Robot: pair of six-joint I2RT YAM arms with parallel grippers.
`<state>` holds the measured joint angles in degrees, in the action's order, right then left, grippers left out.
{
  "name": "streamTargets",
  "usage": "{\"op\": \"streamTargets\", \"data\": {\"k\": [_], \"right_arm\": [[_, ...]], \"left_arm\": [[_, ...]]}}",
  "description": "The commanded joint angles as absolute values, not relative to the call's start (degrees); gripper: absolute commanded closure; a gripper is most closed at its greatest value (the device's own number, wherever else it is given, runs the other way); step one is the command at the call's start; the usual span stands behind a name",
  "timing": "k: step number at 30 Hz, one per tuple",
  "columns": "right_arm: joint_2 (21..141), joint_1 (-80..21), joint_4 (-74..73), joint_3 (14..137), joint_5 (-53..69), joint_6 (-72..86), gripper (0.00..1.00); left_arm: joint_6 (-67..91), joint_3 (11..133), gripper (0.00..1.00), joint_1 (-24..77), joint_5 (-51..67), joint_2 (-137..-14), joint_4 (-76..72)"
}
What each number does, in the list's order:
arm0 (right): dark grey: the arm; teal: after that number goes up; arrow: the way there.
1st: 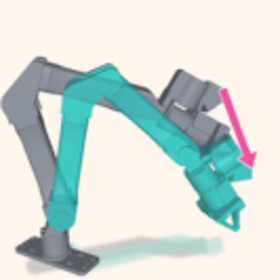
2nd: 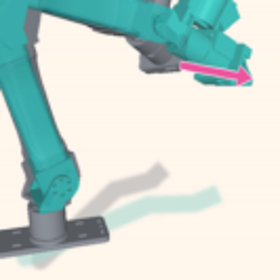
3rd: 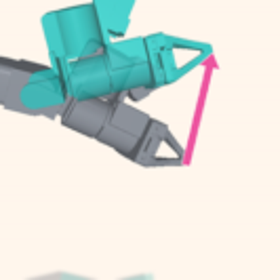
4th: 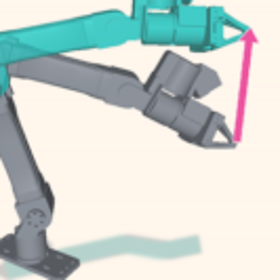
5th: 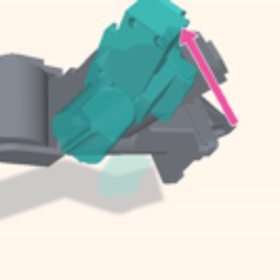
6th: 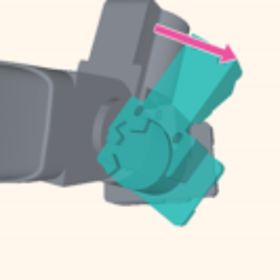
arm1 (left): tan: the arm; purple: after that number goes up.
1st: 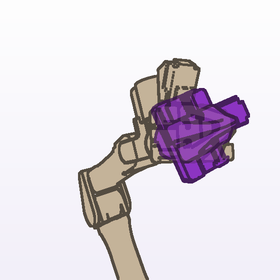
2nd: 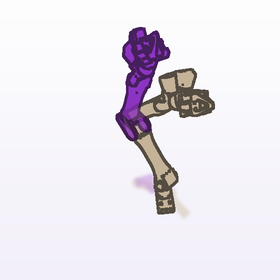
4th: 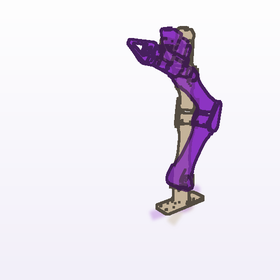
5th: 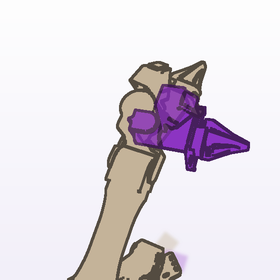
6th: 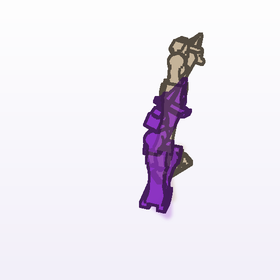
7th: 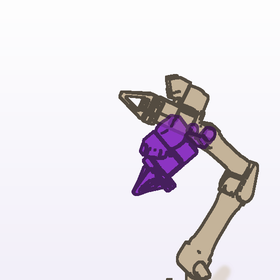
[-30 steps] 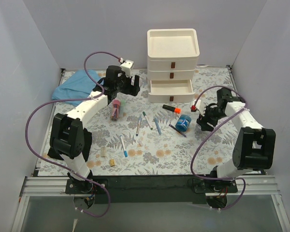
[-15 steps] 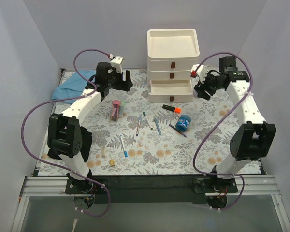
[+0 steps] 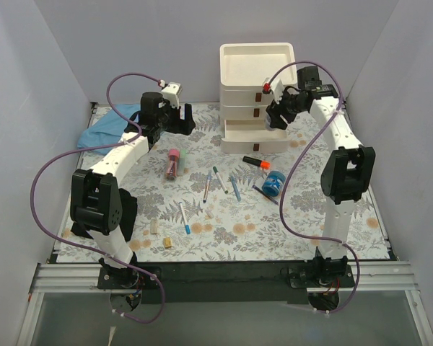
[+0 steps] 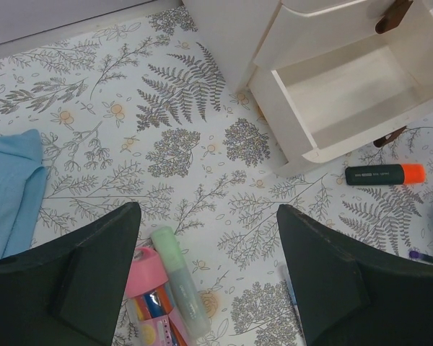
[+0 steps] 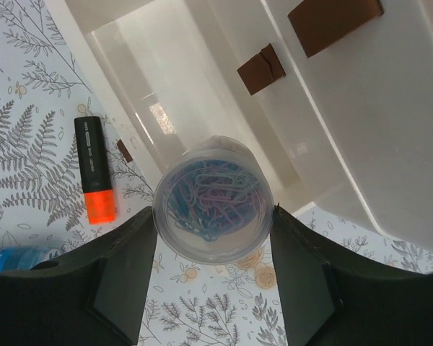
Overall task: Sort the stationery into containers
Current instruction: Place the stationery in the drawer.
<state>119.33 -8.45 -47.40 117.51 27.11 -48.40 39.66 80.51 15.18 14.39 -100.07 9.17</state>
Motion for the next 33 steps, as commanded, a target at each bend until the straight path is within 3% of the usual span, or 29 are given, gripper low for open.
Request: {"op": "streamTargets", "data": {"k": [1, 15, 19, 23, 33], "right_arm": [[120.1, -8.5, -47.2, 119.4, 26.5, -48.7, 0.38], [126.5, -8.4, -46.2, 120.3, 22.3, -50.7, 0.34], [127.5, -8.4, -43.8, 120.9, 21.3, -48.5, 0.2], [127.4, -8.5, -42.1, 120.9, 20.1, -46.7, 0.14], [110.8, -7.5, -42.0, 109.1, 24.0, -39.2, 0.12]], "left_arm": [[40.0, 83.0, 0.23, 14.9, 14.0, -98.6, 9.0], [38.8, 86.7, 0.23, 14.9, 12.9, -102.7, 9.8], [38.2, 86.7, 0.23, 14.9, 12.7, -102.7, 10.4], [38.4, 85.5, 0.23, 14.9, 12.7, -101.9, 10.5], [25.4, 78.4, 0.22, 14.9, 23.3, -92.9, 20.5]]}}
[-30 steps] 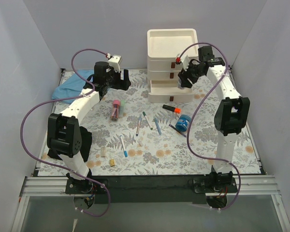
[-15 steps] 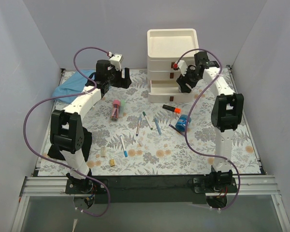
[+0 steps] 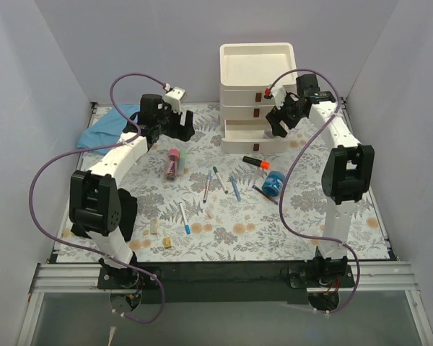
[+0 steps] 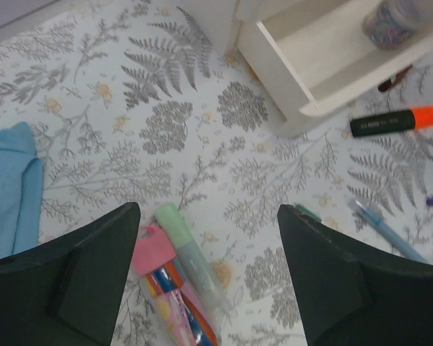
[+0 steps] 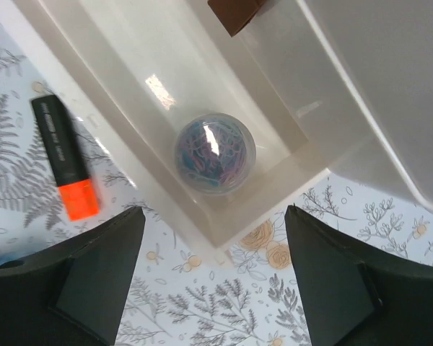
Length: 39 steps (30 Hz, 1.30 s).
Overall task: Sort the stationery into containers
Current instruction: Place the stationery in the drawer, then pick up the stationery from the center of the board.
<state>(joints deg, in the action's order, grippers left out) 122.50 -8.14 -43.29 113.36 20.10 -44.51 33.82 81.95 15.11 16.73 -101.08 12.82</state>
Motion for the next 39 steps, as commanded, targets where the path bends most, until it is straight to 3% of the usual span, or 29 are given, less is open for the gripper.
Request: {"op": "streamTargets", "data": {"k": [1, 7, 11, 15, 20, 23, 31, 34, 39], "right_arm": [[109.1, -7.5, -42.0, 107.2, 25.0, -38.2, 0.12], [98.1, -7.8, -41.6, 86.8, 30.4, -36.5, 0.12], [94.7, -8.3, -41.6, 80.8, 30.1, -36.5, 0.12], [93.1, -8.3, -41.6, 79.2, 29.0, -38.0, 0.12], [93.5, -8.2, -41.7, 79.5, 29.3, -38.9, 0.12], [94.1, -8.3, -41.7, 80.0, 30.1, -38.7, 0.12], [95.1, -8.3, -42.7, 80.5, 31.6, -38.9, 0.12], [96.0, -8.5, -43.2, 81.8, 30.8, -39.2, 0.12], [98.0, -8.5, -45.5, 84.5, 29.9, -38.8, 0.12]], "left_arm": [[24.3, 77.2, 0.22, 14.9, 24.0, -91.5, 22.2], [17.8, 64.5, 0.22, 14.8, 21.5, -79.0, 27.4], [17.2, 61.1, 0.21, 14.6, 12.2, -76.3, 35.5], [17.1, 55.4, 0.21, 10.3, 5.1, -74.2, 42.5], [17.0, 50.2, 0.26, 7.4, 5.0, -70.0, 49.8], [23.2, 52.6, 0.35, 7.4, 5.9, -72.1, 51.6], [38.3, 58.6, 0.46, 7.3, 3.2, -75.8, 49.7], [51.0, 61.9, 0.39, 6.4, 2.1, -78.0, 50.5], [60.4, 58.4, 0.41, 6.3, 1.7, -77.5, 51.5]]}}
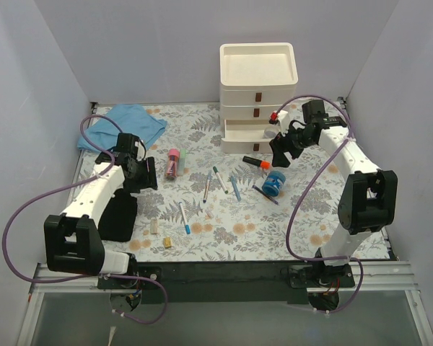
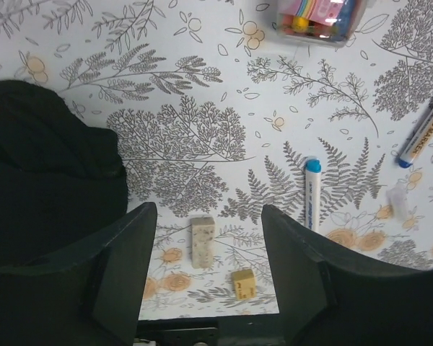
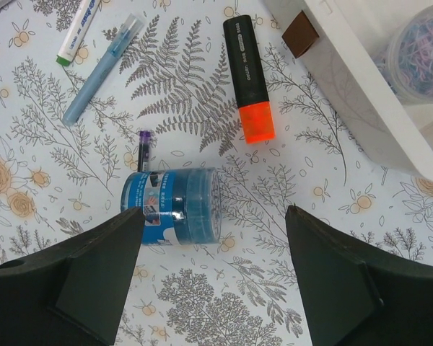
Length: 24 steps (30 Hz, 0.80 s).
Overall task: Sort the stationery into containers
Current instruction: Pick up the stationery from the center of the board.
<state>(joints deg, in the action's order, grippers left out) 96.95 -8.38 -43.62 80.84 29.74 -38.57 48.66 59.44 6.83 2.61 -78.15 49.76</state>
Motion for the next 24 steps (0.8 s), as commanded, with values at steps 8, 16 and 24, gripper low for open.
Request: {"op": "streamTargets", "data": {"k": [8, 16, 24], "right_arm": [[98.8, -9.4, -45.8, 85.4, 29.6, -36.7, 0.12], [98.6, -10.7, -45.3, 84.5, 31.2, -35.5, 0.12], [98.6, -10.7, -44.6, 84.1, 32.3, -34.8, 0.12]], "left_arm": [[64.1, 46.8, 0.41, 7.7, 0.7, -74.7, 53.5], [62.9, 45.7, 0.43, 8.0, 1.9, -81.3, 51.5], [62.3, 45.5, 0.53, 9.9, 3.3, -85.1, 50.8]]}}
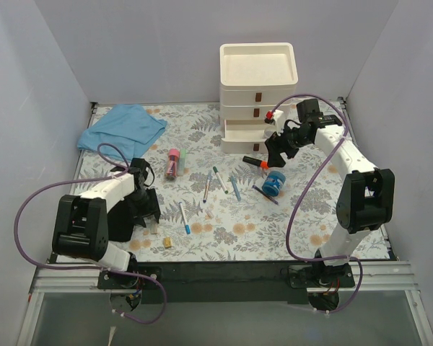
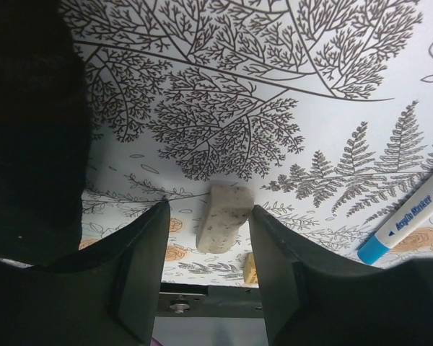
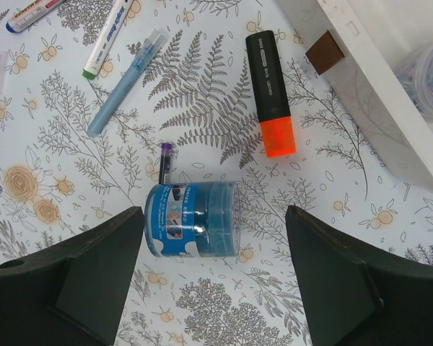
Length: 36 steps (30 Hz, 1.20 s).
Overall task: Sort the stationery into containers
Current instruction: Pick up the stationery from the center of the board, then place the stationery in the drawer.
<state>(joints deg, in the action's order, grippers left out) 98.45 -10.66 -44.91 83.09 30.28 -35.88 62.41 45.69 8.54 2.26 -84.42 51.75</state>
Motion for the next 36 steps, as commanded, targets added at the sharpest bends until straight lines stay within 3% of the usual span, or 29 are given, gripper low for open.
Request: {"op": "streamTargets", "data": {"k": [1, 3, 4, 6, 7, 8, 13, 20, 25, 30, 32, 36], "right_arm": [[98.7, -10.7, -44.4, 84.0, 32.4, -34.8, 0.12], [98.8, -10.7, -44.4, 83.9, 32.4, -34.9, 0.12], [98.9, -10.7, -44.4, 83.9, 32.3, -35.0, 0.12], [98.8, -10.7, -44.5, 83.8, 32.1, -35.2, 0.12], [98.8, -10.7, -44.4, 83.9, 32.0, -35.3, 0.12], [98.9, -10.7, -44.5, 84.0, 32.0, -35.3, 0.12], [98.2, -10.7, -44.4, 85.1, 30.9, -35.1, 0.12], [96.4, -9.1, -40.0, 85.8, 28.0, -29.9, 0.13], [95.0, -5.7, -27.8, 81.6, 26.4, -22.9, 0.13], [96.4, -3.7, -24.3, 81.0, 27.8, -19.6, 0.13], [96.8, -3.7, -23.5, 79.9, 28.9, -20.6, 0.14], [98.5, -3.3, -22.3, 81.0, 28.6, -20.5, 0.14]], "left_arm": [[62.3, 45.5, 0.55, 10.5, 3.3, -85.3, 50.9], [62.3, 45.5, 0.62, 11.7, 3.4, -85.7, 50.9], [62.3, 45.5, 0.73, 11.9, 3.5, -86.0, 50.9], [62.2, 45.6, 0.83, 12.0, 3.8, -86.6, 50.8], [62.1, 45.8, 0.96, 12.0, 4.0, -86.7, 50.8], [61.9, 46.1, 1.0, 12.0, 4.2, -86.2, 50.9], [60.0, 54.8, 1.0, 12.0, 7.0, -83.5, 55.2], [46.1, 82.9, 1.0, 12.6, 14.6, -89.7, 50.1], [38.7, 101.0, 1.0, 13.0, 23.5, -100.4, 37.5], [35.2, 122.7, 1.0, 16.3, 26.8, -114.4, 38.4], [34.5, 124.5, 1.0, 18.2, 26.7, -116.8, 37.0], [32.9, 115.2, 1.0, 21.4, 25.3, -115.3, 24.6]]}}
